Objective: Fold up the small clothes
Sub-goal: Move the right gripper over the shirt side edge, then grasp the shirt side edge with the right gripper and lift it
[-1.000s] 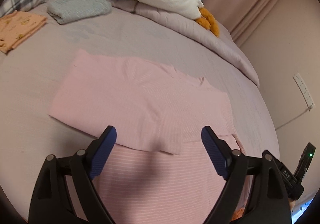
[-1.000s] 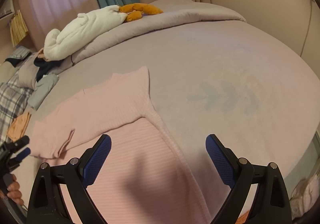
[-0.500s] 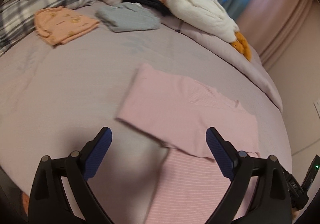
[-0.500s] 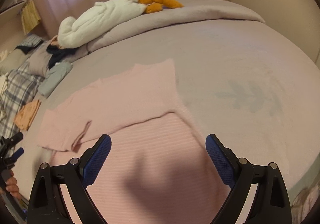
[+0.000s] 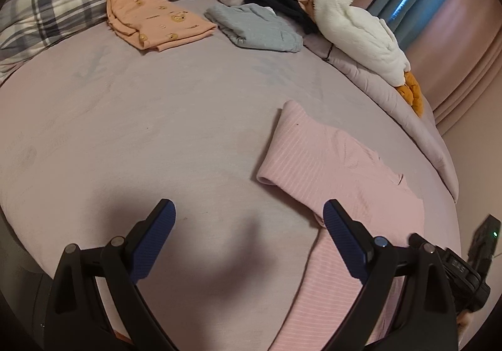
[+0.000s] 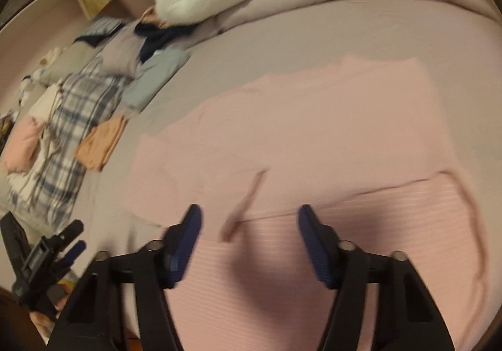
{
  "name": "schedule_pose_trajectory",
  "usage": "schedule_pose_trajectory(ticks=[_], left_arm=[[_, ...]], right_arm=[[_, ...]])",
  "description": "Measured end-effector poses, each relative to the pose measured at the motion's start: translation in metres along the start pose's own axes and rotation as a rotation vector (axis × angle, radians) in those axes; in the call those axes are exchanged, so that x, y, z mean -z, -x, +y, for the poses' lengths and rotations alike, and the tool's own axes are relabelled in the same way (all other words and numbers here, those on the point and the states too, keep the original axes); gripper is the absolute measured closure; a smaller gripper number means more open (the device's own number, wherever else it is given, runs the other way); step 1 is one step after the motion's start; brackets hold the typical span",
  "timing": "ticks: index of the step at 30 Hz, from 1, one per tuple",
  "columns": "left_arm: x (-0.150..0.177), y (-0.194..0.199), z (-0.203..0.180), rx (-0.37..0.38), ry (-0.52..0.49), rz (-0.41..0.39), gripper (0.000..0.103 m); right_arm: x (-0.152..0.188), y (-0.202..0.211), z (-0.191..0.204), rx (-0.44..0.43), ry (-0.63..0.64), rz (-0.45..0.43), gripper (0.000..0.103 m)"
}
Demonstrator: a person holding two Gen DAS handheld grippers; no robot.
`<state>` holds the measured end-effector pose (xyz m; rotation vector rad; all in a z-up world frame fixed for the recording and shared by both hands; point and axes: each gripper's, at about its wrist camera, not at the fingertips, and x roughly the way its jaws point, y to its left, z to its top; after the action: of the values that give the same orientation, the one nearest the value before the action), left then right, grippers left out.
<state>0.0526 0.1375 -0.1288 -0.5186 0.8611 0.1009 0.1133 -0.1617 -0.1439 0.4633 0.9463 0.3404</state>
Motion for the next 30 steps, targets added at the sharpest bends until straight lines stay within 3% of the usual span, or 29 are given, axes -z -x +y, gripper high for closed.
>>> schedule_pose_trajectory(ticks=[6, 14, 16, 18, 21, 30], left_arm=[[-0.001, 0.003, 0.007, 0.004, 0.009, -0.002, 0.007], [0.001, -0.001, 0.011, 0.006, 0.02, 0.017, 0.006], [0.002, -0.004, 0.011, 0.008, 0.021, 0.026, 0.006], [0.003, -0.005, 0.011, 0.01, 0.019, 0.033, 0.006], [0.003, -0.006, 0.009, 0.008, 0.012, 0.037, 0.006], [0.003, -0.011, 0.005, -0.001, -0.001, 0.045, 0.006]], right_arm=[[0.003, -0.031, 0.016, -0.019, 0.013, 0.111, 0.064], [0.0, -0.041, 0.013, -0.009, 0.009, 0.155, 0.065], [0.001, -0.045, 0.013, -0.007, 0.008, 0.164, 0.069], [0.001, -0.046, 0.014, 0.003, 0.015, 0.165, 0.075], [-0.001, -0.044, 0.016, 0.012, 0.043, 0.158, 0.094], [-0.018, -0.021, 0.034, 0.009, 0.141, 0.076, 0.097]])
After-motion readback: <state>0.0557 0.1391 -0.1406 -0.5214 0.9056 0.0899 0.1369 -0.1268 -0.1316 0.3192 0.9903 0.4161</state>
